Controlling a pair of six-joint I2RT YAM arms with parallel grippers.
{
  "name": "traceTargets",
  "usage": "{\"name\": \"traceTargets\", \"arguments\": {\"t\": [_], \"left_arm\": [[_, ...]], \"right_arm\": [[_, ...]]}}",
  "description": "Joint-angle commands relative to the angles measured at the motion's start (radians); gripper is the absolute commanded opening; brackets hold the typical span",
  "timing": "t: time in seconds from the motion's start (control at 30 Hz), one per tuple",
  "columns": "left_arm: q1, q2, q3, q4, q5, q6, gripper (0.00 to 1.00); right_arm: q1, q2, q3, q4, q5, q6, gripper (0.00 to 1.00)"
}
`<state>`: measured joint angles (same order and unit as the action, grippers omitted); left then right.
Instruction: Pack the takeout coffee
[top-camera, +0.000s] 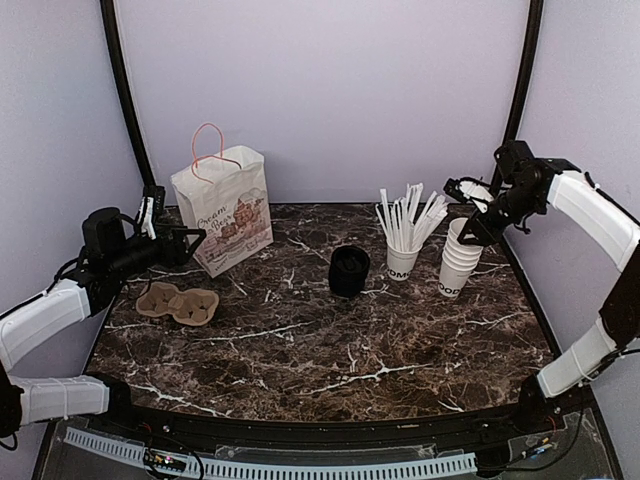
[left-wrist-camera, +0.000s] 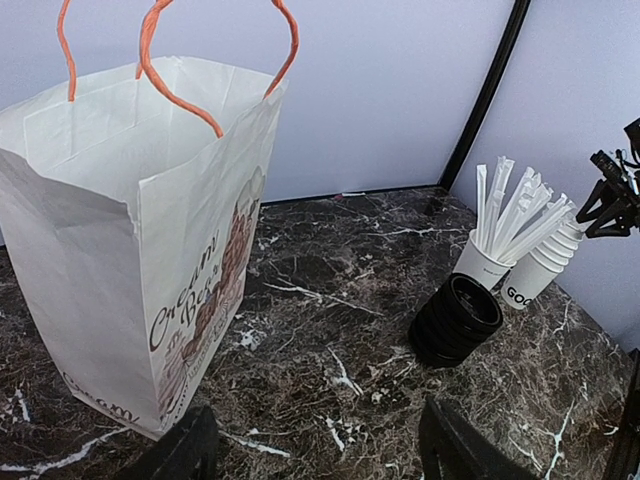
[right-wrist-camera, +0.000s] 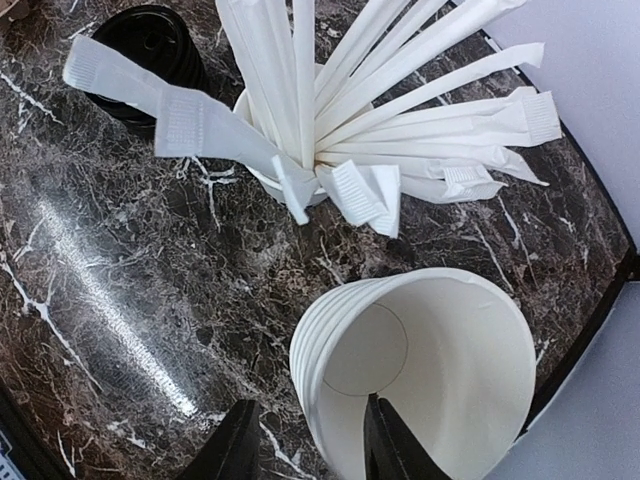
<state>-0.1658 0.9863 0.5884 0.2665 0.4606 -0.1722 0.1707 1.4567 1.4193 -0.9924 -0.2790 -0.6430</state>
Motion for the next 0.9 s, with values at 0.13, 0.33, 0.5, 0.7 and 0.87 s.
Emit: {"name": "traceTargets", "arguments": {"t": [0.13, 0.33, 0.5, 0.7, 0.87], "left_arm": [[-0.005, -0.019, 0.033, -0.004, 0.024, 0.002, 0.71], [-0.006, -0.022, 0.033, -0.004, 0.025, 0.002, 0.71], [-0.006, -0.020, 0.033, -0.005, 0.026, 0.003, 0.71], [-0.006, -0.020, 0.033, -0.004, 0.025, 0.002, 0.71], [-0.006, -0.018, 0.032, -0.003, 0.023, -0.003, 0.71]], "right_arm": [[0.020, 0.043, 0.050, -0.006, 0.026, 0.035, 0.32], [0.024, 0.062, 0.055, -0.015, 0.043, 0.043, 0.21], [0.024, 0.068, 0.053, -0.014, 0.056, 0.052, 0.18], [0.024, 0.068, 0.050, -0.017, 0.066, 0.054, 0.11], [0.023, 0.064, 0.050, -0.017, 0.077, 0.053, 0.03]]}}
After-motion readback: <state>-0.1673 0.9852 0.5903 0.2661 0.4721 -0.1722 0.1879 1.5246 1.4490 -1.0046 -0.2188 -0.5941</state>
